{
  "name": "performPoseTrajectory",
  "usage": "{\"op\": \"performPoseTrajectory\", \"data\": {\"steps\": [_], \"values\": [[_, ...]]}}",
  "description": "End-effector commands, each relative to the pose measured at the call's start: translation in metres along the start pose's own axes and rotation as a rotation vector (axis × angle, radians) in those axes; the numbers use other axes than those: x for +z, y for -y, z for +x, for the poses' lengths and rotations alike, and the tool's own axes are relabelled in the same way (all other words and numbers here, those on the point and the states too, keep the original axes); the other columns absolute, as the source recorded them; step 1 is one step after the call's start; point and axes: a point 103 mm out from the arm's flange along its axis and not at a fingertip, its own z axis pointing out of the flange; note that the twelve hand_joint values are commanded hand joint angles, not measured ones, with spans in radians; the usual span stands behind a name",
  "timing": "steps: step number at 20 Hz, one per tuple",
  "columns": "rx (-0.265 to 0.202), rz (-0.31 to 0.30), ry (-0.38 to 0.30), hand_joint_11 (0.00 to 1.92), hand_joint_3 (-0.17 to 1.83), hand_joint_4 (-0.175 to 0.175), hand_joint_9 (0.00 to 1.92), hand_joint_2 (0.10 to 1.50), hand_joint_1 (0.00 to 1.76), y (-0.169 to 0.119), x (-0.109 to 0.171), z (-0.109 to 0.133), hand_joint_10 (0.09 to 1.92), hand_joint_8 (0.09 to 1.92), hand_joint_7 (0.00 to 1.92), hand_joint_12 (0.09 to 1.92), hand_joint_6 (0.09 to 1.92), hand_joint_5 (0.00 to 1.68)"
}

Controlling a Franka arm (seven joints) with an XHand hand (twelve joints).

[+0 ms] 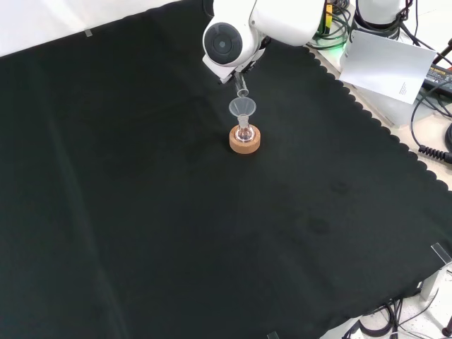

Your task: Pour the water from the graduated cylinder into the round-bottom flask.

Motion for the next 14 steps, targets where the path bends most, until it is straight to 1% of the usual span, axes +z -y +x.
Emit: {"op": "performPoseTrajectory", "data": {"steps": [1, 4, 7, 8, 10, 12, 14], "values": [[-0.003, 0.003, -0.003, 1.21, -0.01, -0.118, 1.38, 1.15, 1.12, 0.0, 0.0, 0.0, 0.09, 0.41, 1.16, 0.77, 1.09, 0.94], [-0.011, -0.007, -0.011, 1.21, -0.01, -0.118, 1.38, 1.15, 1.12, 0.0, 0.0, 0.001, 0.09, 0.41, 1.16, 0.77, 1.09, 0.94], [-0.027, -0.047, -0.029, 1.21, -0.01, -0.118, 1.38, 1.15, 1.12, 0.001, 0.003, 0.002, 0.09, 0.41, 1.16, 0.77, 1.09, 0.94], [-0.037, -0.065, -0.049, 1.21, -0.01, -0.118, 1.38, 1.15, 1.12, 0.002, 0.005, 0.001, 0.09, 0.41, 1.16, 0.77, 1.09, 0.94], [-0.061, -0.099, -0.112, 1.21, -0.01, -0.118, 1.38, 1.15, 1.12, 0.002, 0.01, -0.002, 0.09, 0.41, 1.16, 0.77, 1.09, 0.94], [-0.096, -0.133, -0.179, 1.21, -0.01, -0.118, 1.38, 1.15, 1.12, 0.002, 0.015, -0.005, 0.09, 0.41, 1.16, 0.77, 1.09, 0.94], [-0.119, -0.19, -0.25, 1.21, -0.01, -0.118, 1.38, 1.15, 1.12, 0.003, 0.019, -0.01, 0.09, 0.41, 1.16, 0.77, 1.09, 0.94]]}}
